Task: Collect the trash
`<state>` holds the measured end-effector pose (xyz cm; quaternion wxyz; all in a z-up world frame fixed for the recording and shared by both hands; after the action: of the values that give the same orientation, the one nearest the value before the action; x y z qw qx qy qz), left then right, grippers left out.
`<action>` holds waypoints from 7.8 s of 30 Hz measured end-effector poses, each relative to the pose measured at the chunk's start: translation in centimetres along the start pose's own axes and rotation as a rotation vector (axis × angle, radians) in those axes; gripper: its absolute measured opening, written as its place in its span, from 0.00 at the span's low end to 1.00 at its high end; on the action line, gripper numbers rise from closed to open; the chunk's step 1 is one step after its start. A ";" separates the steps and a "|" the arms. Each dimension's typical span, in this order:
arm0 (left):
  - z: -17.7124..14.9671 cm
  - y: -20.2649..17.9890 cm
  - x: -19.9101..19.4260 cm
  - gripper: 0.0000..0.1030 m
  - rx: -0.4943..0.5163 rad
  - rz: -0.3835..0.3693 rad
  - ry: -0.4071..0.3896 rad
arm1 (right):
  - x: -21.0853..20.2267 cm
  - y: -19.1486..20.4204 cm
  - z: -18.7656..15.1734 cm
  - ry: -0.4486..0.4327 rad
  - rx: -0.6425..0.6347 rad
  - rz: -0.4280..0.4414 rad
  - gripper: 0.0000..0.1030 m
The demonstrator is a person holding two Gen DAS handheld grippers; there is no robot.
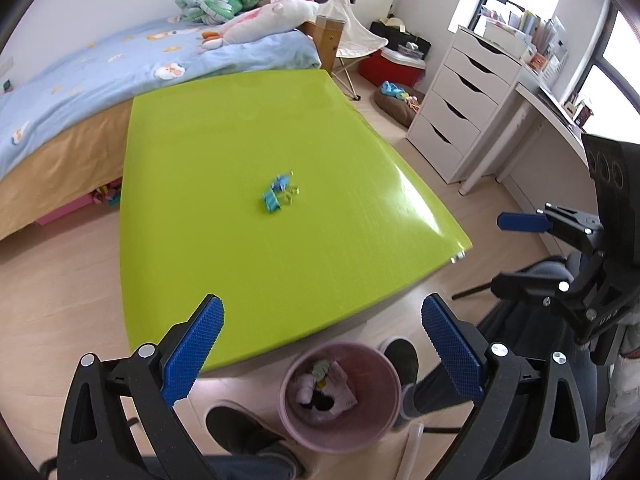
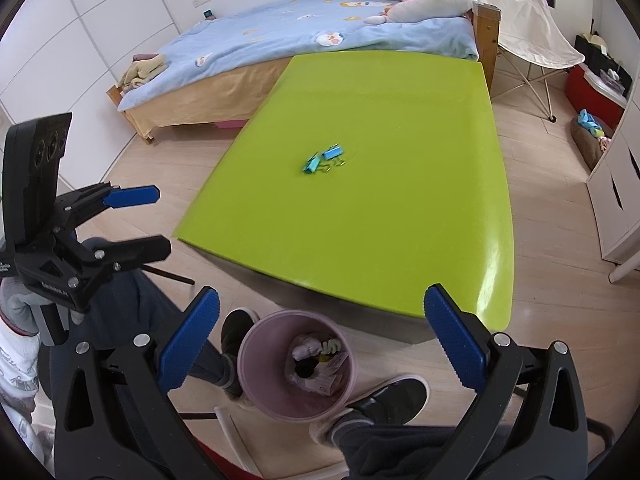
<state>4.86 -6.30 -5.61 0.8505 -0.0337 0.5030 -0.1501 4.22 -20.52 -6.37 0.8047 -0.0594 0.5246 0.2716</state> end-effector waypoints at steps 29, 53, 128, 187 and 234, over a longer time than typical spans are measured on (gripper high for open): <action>9.6 5.7 14.9 0.78 -0.155 0.091 0.266 | 4.1 -3.5 3.5 0.089 0.010 -0.032 0.97; 9.7 7.3 12.1 0.01 -0.103 0.127 0.212 | 6.2 -2.2 7.4 0.104 -0.041 -0.023 0.97; -0.1 0.5 -1.0 0.01 0.058 0.040 -0.003 | 0.8 6.7 2.9 0.034 -0.238 -0.029 0.24; -7.2 -5.0 -2.2 0.80 0.130 -0.032 0.032 | -3.3 4.0 -5.4 -0.017 -0.041 0.015 0.97; 3.6 3.3 -0.5 0.94 -0.043 0.054 -0.144 | 0.4 1.5 7.2 -0.160 -0.032 -0.042 0.97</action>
<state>8.49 -3.37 -4.08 0.8873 -0.0488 0.4444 -0.1135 9.43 -16.39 -3.25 0.8485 -0.0612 0.4528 0.2670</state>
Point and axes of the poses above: each gripper's, at about its wrist camera, not at the fingertips, and x roughly the way its jaws point, y to its left, z to its top, the point moved 6 cm from there along x, roughly the way its jaws point, and after that the axes turned 4 degrees about y, right-handed, at the moved point
